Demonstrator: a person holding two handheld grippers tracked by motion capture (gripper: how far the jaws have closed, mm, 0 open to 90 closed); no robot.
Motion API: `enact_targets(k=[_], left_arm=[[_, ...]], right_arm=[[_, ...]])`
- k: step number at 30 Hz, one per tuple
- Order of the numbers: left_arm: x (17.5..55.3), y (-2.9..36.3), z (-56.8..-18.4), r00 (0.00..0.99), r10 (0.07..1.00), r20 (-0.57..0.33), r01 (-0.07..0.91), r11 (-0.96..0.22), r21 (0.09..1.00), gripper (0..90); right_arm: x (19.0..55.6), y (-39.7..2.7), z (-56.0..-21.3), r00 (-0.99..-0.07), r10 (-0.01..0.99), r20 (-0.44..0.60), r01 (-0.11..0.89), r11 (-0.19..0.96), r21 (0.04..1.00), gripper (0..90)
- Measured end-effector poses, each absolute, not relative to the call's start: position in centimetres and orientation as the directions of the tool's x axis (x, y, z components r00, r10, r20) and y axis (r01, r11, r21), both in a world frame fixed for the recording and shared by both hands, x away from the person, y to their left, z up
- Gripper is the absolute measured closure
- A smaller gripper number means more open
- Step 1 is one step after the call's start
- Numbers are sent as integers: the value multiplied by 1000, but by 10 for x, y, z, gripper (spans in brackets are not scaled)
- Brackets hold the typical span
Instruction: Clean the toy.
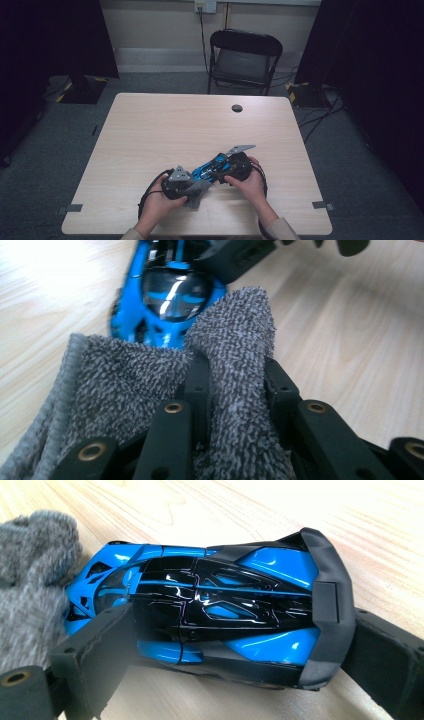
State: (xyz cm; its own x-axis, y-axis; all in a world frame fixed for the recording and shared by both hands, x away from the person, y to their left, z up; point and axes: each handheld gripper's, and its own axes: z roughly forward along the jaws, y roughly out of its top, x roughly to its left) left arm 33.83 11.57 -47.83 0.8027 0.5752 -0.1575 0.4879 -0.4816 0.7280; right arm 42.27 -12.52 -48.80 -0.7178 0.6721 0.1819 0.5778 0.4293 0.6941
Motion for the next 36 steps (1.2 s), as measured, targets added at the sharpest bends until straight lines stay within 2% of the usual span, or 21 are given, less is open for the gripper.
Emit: enact_targets(k=[5,9,14,20,26,36], left_arm=[[340,121,-474,793,588,-158,491,-464,738,706],[348,140,-466,761,638,-120,486,-437,756,707],[363,151,-469,715,686,-134,522,-397,755,706],[369,140,-477,722,678,-137,520,-401,754,705],[362,140,-477,731,665,-154,524,-402,751,706],[350,135,-477,757,641,-132,501,-438,746,706]], right_arm=[[423,-125,-488,-718,672,183,578,429,694,54],[422,-125,-488,-717,672,184,578,426,697,56],[422,-126,-489,-717,672,186,578,423,698,57],[422,-126,-489,-716,673,186,578,421,699,58],[422,-126,-489,-716,672,187,578,423,698,56],[422,-126,-489,-711,677,190,581,415,700,57]])
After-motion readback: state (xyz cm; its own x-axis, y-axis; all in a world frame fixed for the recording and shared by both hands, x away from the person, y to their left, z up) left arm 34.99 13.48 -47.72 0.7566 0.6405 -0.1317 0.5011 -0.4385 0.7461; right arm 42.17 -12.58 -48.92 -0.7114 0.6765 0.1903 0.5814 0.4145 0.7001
